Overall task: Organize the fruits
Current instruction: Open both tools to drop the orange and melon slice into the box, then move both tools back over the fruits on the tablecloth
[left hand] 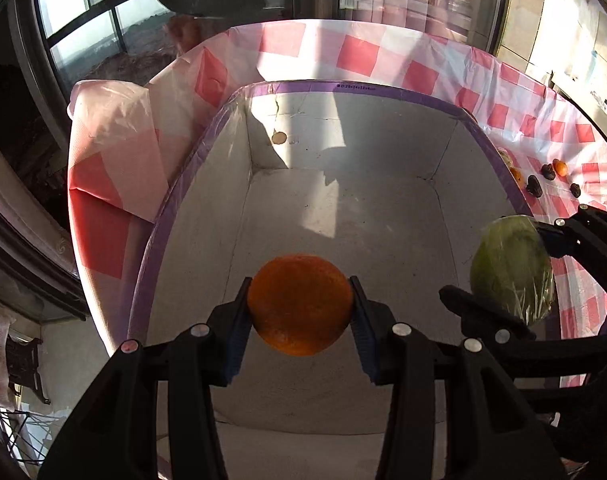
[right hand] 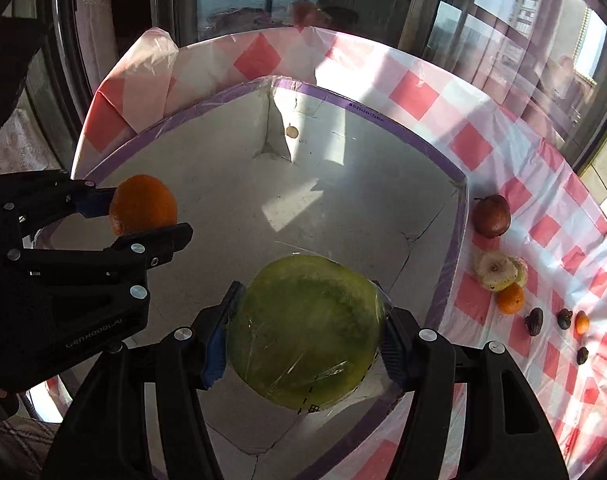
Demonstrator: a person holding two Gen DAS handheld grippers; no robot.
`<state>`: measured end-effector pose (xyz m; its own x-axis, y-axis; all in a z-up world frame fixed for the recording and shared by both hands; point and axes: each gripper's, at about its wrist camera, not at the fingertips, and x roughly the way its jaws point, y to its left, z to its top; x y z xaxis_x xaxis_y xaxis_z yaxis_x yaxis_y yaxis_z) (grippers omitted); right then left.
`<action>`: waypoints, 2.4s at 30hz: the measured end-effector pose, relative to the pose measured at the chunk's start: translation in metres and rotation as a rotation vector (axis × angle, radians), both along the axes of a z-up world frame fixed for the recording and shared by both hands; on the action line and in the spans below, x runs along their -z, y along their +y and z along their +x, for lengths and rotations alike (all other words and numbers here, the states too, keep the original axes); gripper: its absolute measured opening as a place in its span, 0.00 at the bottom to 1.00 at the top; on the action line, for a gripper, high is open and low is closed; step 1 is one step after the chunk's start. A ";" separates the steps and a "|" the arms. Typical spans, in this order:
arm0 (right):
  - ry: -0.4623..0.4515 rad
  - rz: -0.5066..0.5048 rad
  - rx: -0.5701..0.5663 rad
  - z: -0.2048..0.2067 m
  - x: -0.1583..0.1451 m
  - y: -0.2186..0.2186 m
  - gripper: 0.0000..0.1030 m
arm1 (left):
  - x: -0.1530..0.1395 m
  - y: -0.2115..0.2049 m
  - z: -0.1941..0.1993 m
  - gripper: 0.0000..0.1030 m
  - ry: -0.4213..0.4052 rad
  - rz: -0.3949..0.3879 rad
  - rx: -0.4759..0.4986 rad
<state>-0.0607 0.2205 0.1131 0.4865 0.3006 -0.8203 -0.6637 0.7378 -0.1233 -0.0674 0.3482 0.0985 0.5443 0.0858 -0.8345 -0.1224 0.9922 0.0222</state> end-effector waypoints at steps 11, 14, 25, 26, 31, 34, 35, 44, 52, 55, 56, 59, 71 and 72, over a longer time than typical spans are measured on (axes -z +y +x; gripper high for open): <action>0.071 -0.227 -0.104 -0.018 0.044 0.018 0.59 | 0.024 -0.004 0.013 0.49 0.114 -0.002 0.043; 0.095 -0.247 -0.108 -0.021 0.049 0.018 0.59 | 0.030 0.002 0.011 0.55 0.150 -0.007 0.020; 0.104 -0.256 -0.101 -0.025 0.050 0.021 0.65 | 0.054 0.005 0.001 0.71 0.267 -0.042 0.038; 0.106 -0.259 -0.101 -0.026 0.050 0.021 0.66 | 0.056 0.005 0.000 0.71 0.278 -0.050 0.036; 0.132 -0.266 -0.111 -0.033 0.051 0.021 0.69 | 0.057 0.004 -0.007 0.71 0.311 -0.074 0.041; 0.160 -0.266 -0.128 -0.043 0.051 0.019 0.70 | 0.058 0.002 -0.015 0.71 0.341 -0.076 0.059; 0.172 -0.264 -0.136 -0.045 0.051 0.018 0.71 | 0.058 0.001 -0.018 0.71 0.349 -0.077 0.065; 0.158 -0.271 -0.160 -0.052 0.041 0.018 0.72 | 0.028 0.005 -0.035 0.71 0.248 -0.168 0.056; -0.082 -0.114 -0.079 -0.057 -0.018 -0.004 0.75 | -0.046 0.010 -0.047 0.96 -0.110 -0.126 0.032; -0.106 -0.004 0.002 -0.052 -0.033 -0.021 0.79 | -0.064 0.000 -0.054 0.98 -0.193 -0.076 0.018; -0.101 0.036 0.033 -0.053 -0.035 -0.032 0.79 | -0.066 -0.005 -0.054 0.98 -0.210 -0.060 0.018; -0.076 0.203 0.117 -0.045 -0.043 -0.071 0.79 | -0.069 -0.024 -0.053 0.98 -0.215 -0.028 0.044; -0.008 0.226 0.500 -0.028 -0.016 -0.217 0.79 | -0.064 -0.155 -0.010 0.98 -0.168 -0.079 0.229; 0.007 0.220 0.527 -0.022 -0.012 -0.230 0.79 | -0.066 -0.168 -0.005 0.98 -0.163 -0.093 0.243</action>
